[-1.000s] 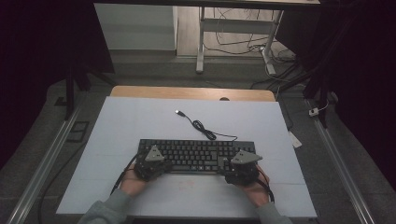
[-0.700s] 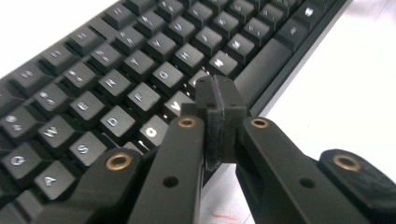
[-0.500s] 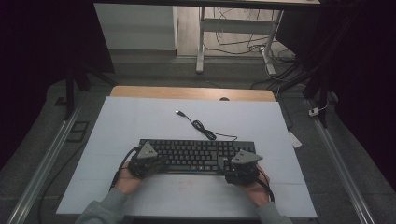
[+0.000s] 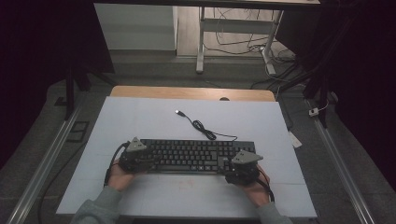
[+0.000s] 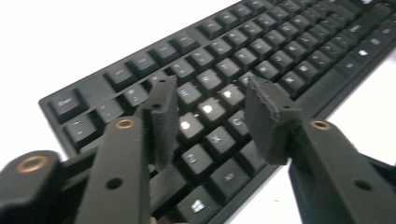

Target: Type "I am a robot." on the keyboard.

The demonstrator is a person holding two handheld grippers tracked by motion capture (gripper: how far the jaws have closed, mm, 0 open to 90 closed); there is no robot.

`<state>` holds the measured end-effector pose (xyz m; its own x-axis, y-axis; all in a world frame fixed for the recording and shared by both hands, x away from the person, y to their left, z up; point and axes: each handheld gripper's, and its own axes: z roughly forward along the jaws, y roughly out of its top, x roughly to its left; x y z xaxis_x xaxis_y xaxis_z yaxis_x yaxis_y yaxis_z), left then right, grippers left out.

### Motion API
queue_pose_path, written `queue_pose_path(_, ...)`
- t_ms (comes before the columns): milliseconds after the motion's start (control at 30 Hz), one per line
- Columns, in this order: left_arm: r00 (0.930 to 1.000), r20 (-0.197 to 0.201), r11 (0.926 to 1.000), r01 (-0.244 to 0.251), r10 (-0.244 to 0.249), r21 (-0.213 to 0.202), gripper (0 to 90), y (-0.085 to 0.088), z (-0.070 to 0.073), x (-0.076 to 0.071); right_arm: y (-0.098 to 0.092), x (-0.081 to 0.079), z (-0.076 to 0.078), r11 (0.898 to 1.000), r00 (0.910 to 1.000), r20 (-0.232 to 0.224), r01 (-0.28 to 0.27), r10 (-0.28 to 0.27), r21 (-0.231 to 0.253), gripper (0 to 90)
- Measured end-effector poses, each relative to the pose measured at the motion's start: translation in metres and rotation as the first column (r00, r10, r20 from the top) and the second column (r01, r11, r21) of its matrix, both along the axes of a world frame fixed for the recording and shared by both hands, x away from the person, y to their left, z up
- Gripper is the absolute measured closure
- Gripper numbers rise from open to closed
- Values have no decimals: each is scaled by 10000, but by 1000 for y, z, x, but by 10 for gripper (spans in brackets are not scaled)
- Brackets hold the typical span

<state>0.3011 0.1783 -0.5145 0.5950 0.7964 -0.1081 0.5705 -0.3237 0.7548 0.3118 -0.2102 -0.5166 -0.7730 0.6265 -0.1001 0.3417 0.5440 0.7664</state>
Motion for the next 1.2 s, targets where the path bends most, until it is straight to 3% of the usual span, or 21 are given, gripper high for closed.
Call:
queue_pose_path(467, 9974, -156, 9975, -706, 706, -7, 351, 10, -2, 4, 0, 0, 0, 10000, 10000, -18, 10, -10, 11, 416)
queue_pose_path(667, 9969, -90, 9969, -782, 782, -50, 290, 12, -1, 5, 0, 0, 0, 10000, 10000, -16, 14, -14, 18, 415)
queue_pose_path(933, 9995, 4, 9995, -301, 301, -108, 301, 3, 1, 12, 0, 1, -1, 10000, 10000, -57, 25, -25, 44, 415)
queue_pose_path(1200, 9995, 30, 9991, 303, -304, 283, 388, -10, 6, 33, -2, 1, 0, 9999, 9999, -64, 117, -116, 127, 415)
